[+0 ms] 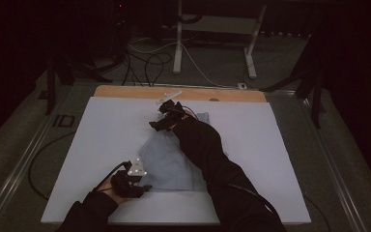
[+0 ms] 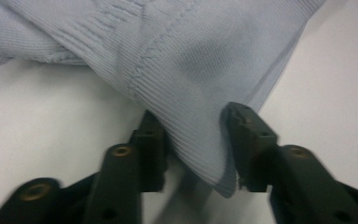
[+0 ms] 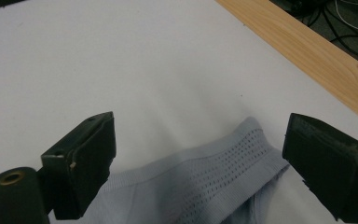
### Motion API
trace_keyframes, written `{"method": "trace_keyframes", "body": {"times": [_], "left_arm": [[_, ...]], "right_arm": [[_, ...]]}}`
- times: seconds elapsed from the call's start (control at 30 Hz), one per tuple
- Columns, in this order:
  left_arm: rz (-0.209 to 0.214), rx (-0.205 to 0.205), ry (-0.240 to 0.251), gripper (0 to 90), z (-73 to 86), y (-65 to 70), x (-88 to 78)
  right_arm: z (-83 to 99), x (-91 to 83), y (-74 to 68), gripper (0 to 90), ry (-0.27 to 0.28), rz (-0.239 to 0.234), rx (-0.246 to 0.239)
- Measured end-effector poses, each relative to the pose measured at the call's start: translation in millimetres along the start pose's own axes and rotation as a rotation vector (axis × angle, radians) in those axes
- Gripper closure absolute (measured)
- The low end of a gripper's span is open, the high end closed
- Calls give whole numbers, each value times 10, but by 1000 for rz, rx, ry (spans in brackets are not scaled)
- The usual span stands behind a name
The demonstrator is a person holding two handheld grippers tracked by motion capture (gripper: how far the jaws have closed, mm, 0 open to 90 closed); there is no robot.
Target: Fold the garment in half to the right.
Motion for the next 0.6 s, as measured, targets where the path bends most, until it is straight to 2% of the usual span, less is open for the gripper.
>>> {"method": "trace_keyframes", "body": {"times": [0.1, 0.17, 0.23, 0.3, 0.43, 0.47, 0.57, 0.6], "left_arm": [[9, 0, 6, 763, -28, 22, 11], [-6, -8, 29, 824, -57, 20, 9], [-13, 3, 37, 838, -71, 36, 11], [-18, 2, 49, 845, -77, 37, 7], [-27, -8, 80, 848, -95, 26, -25], [-25, -17, 89, 850, -101, 26, -31], [-33, -14, 105, 851, -113, 34, -46], [-33, -17, 109, 851, -119, 37, -50]], "right_arm": [[-16, 11, -1, 96, -11, 0, 13], [-21, 20, 10, 96, -14, -6, 27], [-20, 32, 28, 96, -16, -4, 34], [-20, 41, 60, 96, -21, 2, 21], [-30, 79, 95, 96, -14, 31, 64], [-27, 94, 123, 95, -19, 42, 60], [-24, 130, 141, 96, -18, 36, 81], [-22, 146, 152, 96, -23, 38, 71]]}}
Point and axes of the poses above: each handheld gripper's, and its own axes: x roughly forward along the jaws, z roughly out of its underside, y roughly to its right, the point moved 5 cm from there along x, roughly forward along the jaws, and after that the axes turned 13 degrees about y, right-handed, at the moved point
